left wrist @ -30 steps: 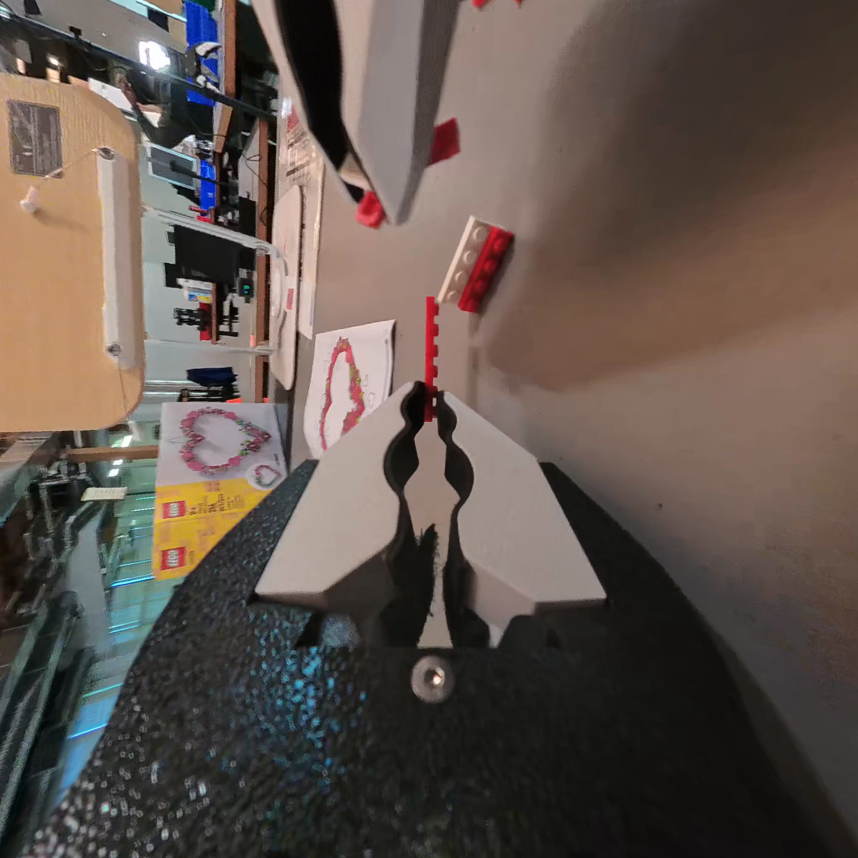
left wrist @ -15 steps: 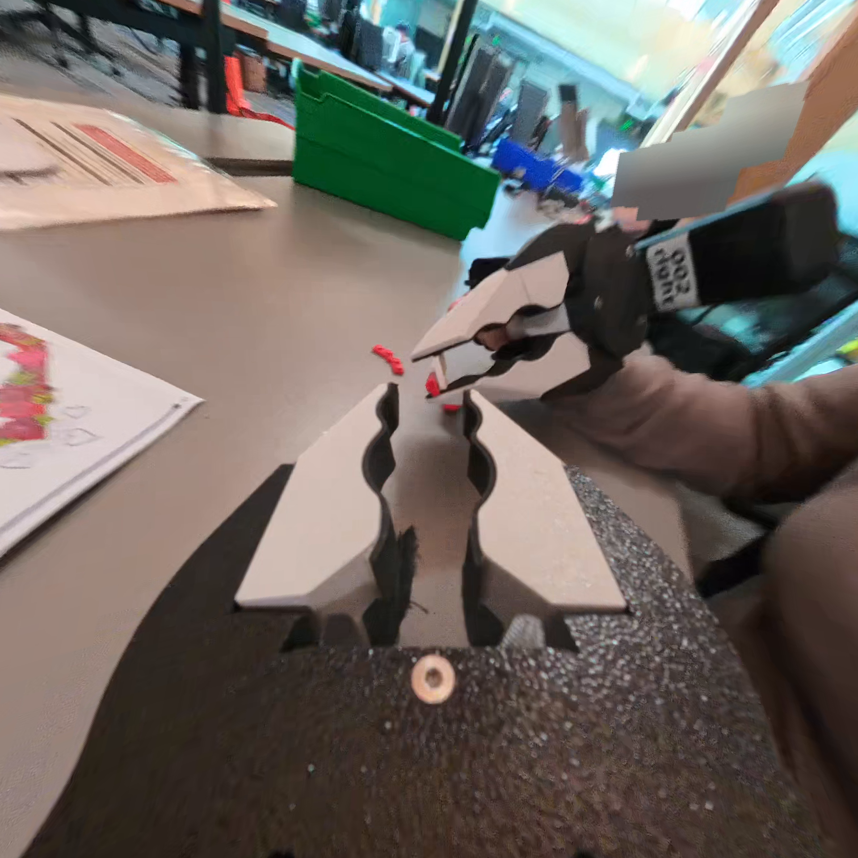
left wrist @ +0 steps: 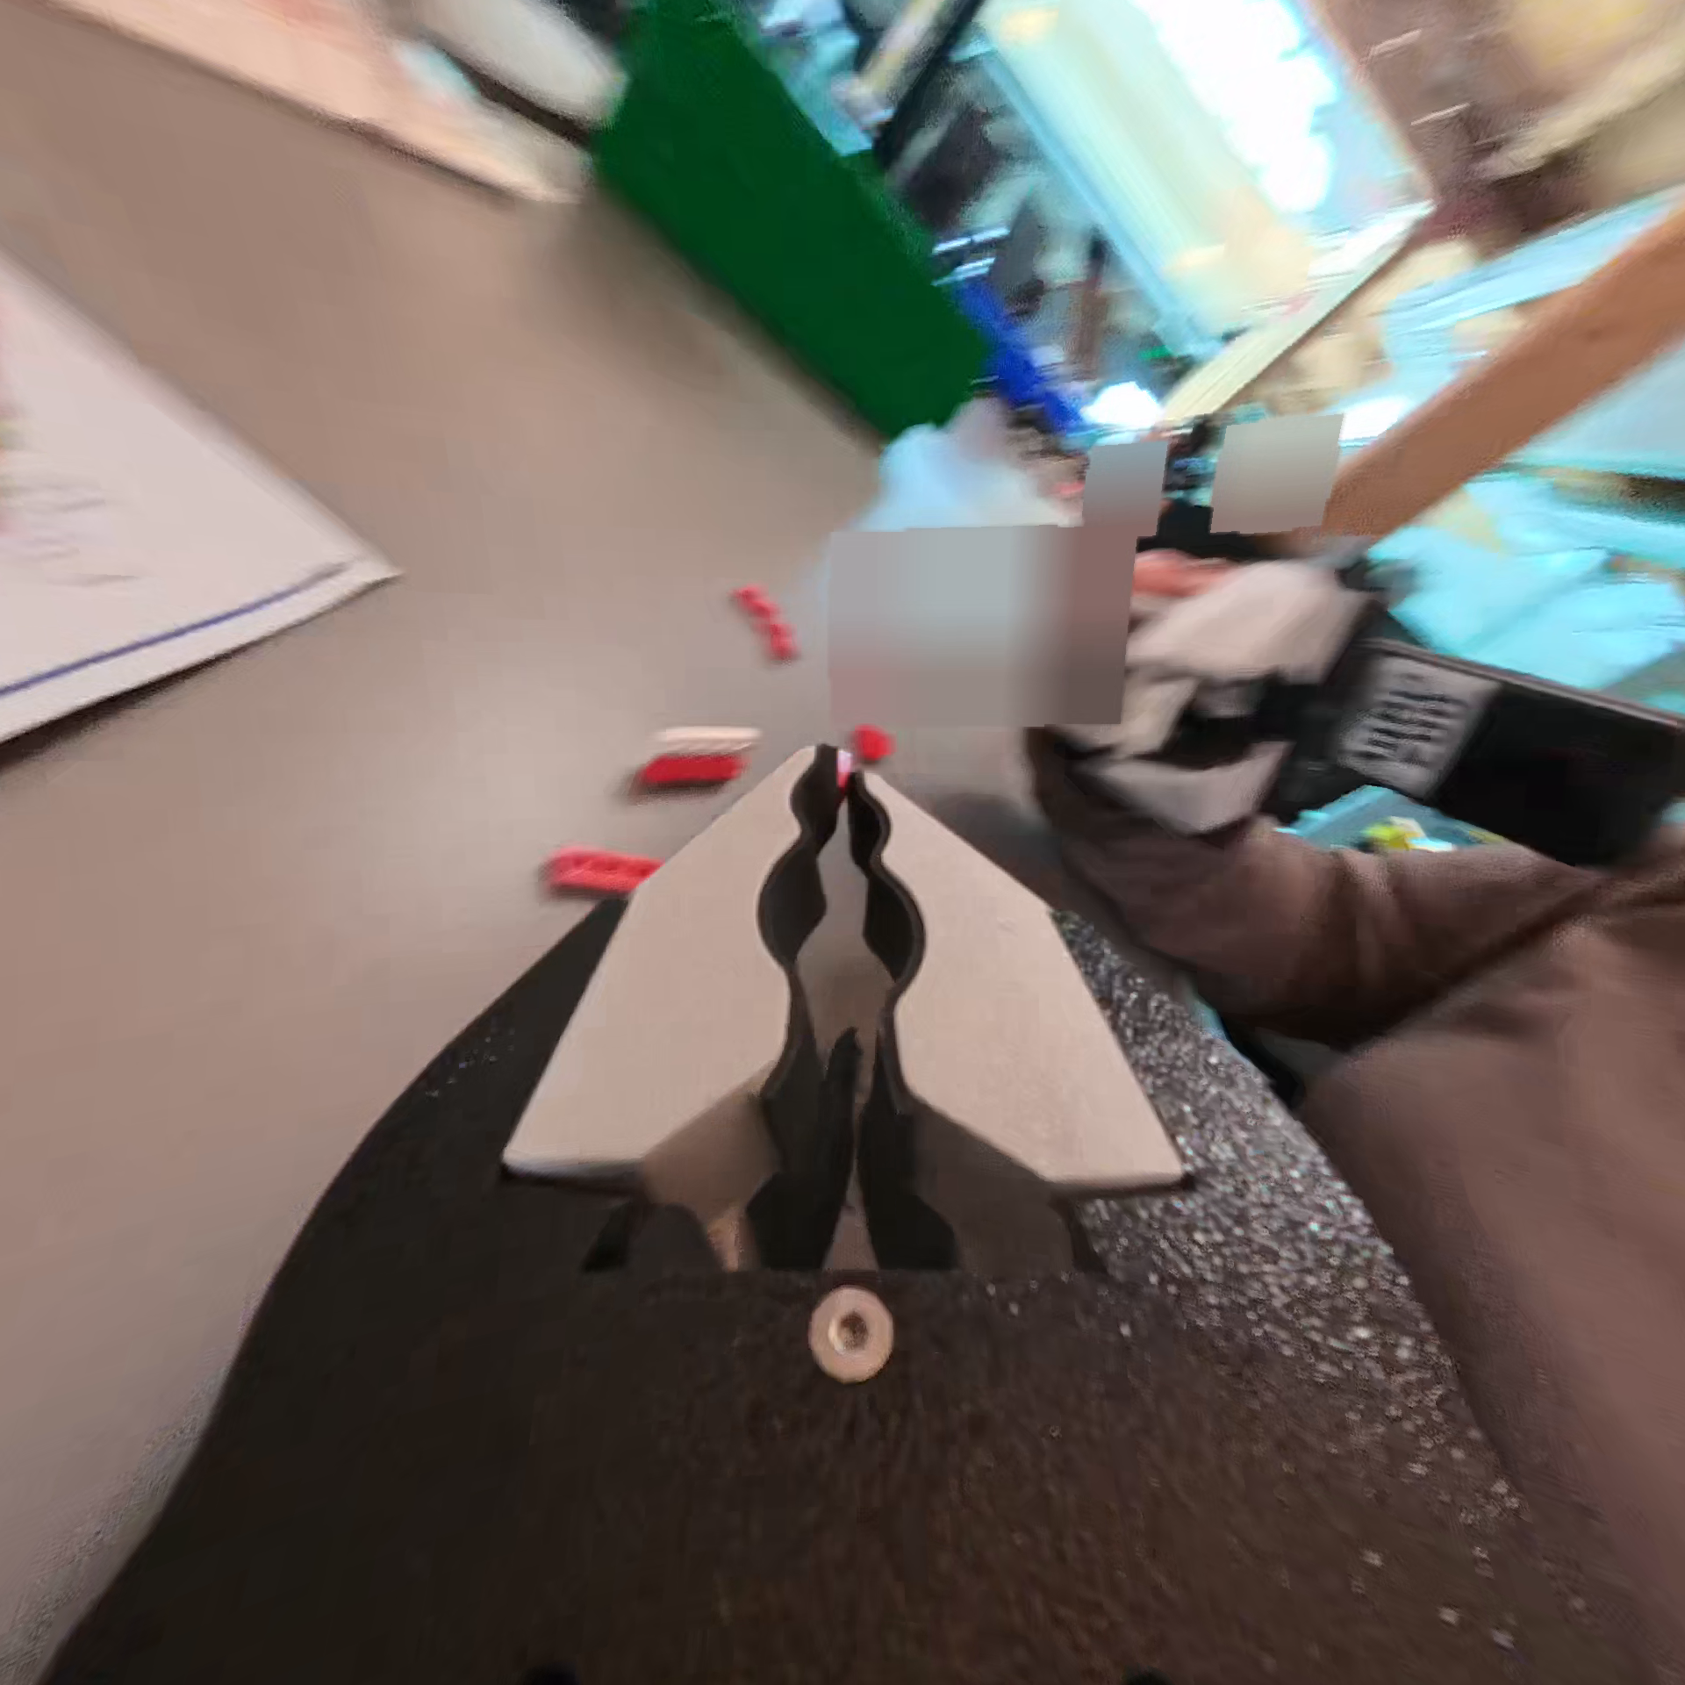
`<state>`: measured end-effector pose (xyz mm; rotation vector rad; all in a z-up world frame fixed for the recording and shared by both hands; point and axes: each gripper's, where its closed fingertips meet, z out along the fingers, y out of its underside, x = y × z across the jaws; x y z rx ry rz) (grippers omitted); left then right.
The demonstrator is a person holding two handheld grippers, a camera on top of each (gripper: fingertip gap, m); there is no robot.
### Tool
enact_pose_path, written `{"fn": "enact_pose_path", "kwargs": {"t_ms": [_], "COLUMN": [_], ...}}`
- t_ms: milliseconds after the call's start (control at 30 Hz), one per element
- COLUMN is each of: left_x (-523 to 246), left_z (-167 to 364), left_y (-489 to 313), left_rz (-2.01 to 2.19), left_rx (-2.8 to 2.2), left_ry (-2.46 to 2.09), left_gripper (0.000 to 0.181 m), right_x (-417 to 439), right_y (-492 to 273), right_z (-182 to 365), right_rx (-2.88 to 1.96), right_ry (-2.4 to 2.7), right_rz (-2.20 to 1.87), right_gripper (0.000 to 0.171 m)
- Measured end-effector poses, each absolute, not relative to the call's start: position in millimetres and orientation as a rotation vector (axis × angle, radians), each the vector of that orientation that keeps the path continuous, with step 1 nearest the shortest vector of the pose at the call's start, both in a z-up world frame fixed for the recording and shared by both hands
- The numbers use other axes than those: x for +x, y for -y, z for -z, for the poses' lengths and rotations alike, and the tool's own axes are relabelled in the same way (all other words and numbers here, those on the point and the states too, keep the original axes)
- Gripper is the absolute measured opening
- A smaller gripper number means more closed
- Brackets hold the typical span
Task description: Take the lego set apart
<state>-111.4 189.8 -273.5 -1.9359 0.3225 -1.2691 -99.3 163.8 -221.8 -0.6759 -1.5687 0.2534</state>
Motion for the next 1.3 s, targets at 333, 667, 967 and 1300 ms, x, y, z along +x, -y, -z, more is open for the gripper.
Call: {"fn": "enact_pose_path", "kwargs": {"t_ms": [333,667,967,1300], "left_x": [-155.9,-114.5,-66.5,-63.3], "left_z": [244.3,190.3,199.9,190.4], "left_y": [-204.1,-172.6,-181.8,-179.1], "left_rz": [0.960,0.377,-0.116,-0.181], "left_rx": [-1.776,-1.416,-1.356,-1.281], "left_ry": [-0.267,-0.717,-0.991,-0.948], "left_gripper": [0.000,0.062,0.040,0.025], "right_x": [-98.5,-83.9,-84.7,-83.8], "right_y": [-179.9,-185.3,-171.7,-169.8], "right_z": [235.2,191.1,182.8,177.2], "right_rx": [-0.959,-1.331,-1.279,-1.245], "right_ry": [1.497,0.821,0.730,0.691], "right_rz": [-0.630,-2.274,-2.565,-2.610], "right_gripper": [0.015,0.015,0.015,0.015]}}
